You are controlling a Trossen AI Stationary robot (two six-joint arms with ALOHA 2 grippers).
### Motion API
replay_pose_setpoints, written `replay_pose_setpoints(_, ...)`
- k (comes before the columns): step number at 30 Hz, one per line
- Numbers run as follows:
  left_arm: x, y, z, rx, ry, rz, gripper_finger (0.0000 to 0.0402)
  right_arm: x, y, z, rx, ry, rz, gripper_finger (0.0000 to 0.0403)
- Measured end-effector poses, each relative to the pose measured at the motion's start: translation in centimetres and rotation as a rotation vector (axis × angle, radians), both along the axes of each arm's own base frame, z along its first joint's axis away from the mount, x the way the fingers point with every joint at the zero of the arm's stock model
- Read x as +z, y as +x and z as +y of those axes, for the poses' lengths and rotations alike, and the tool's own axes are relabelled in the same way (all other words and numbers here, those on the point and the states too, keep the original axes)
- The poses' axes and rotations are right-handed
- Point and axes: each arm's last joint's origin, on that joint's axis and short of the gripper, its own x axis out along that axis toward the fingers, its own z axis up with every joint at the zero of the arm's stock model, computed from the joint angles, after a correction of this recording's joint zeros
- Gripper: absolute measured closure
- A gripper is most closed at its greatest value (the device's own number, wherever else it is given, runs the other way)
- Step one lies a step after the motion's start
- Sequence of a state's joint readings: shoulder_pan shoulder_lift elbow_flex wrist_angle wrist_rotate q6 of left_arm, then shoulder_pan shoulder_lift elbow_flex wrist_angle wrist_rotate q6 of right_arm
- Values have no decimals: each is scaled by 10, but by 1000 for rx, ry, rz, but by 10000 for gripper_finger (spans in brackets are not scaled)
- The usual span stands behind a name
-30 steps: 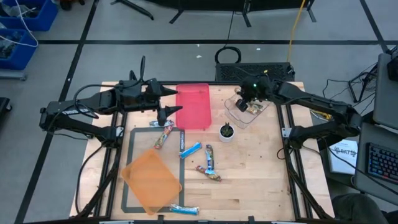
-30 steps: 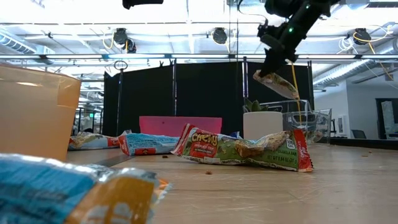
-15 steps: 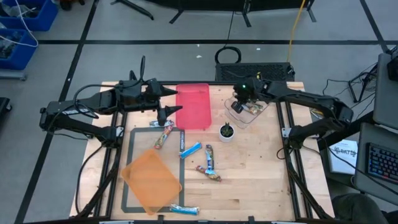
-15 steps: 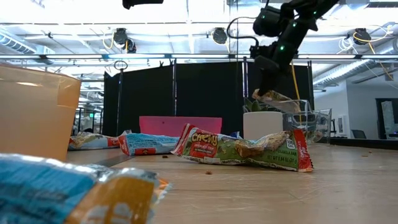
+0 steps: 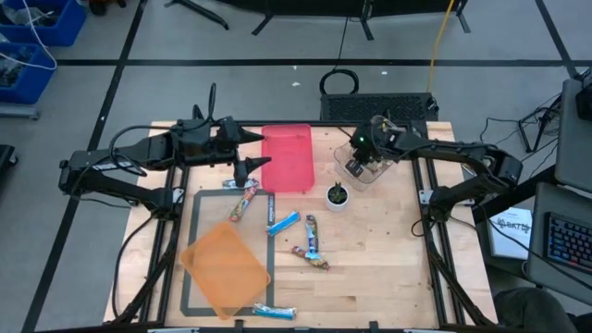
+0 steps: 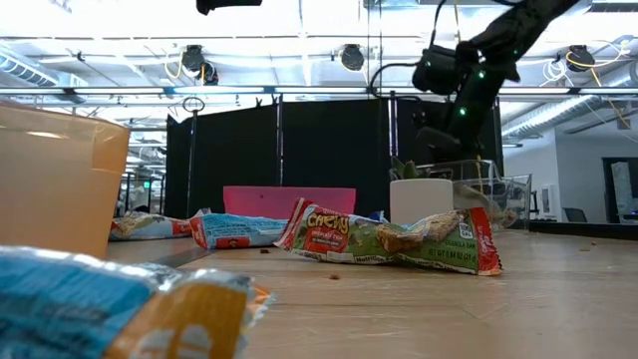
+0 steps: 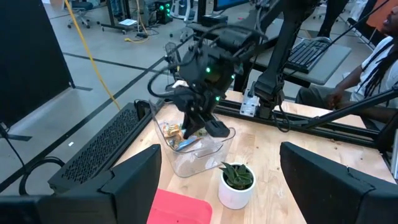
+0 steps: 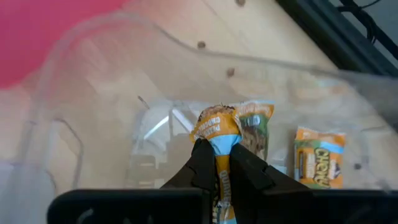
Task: Pick and place Granola Bars by type
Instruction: Put the orange granola bar into the transparent bin
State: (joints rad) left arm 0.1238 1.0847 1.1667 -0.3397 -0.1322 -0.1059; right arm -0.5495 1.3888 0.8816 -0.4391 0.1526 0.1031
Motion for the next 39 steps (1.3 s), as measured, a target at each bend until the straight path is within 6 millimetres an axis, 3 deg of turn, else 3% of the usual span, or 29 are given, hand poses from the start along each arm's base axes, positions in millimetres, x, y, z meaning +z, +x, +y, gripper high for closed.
replay_pose_setpoints(21,0,0,0,9,3,1,79,-29,-12,-3,-18,36,-89,385)
replay_pose_setpoints(39,5,1,1,20,35,-50,83,-31,-15,-2,-4,36,-73,383)
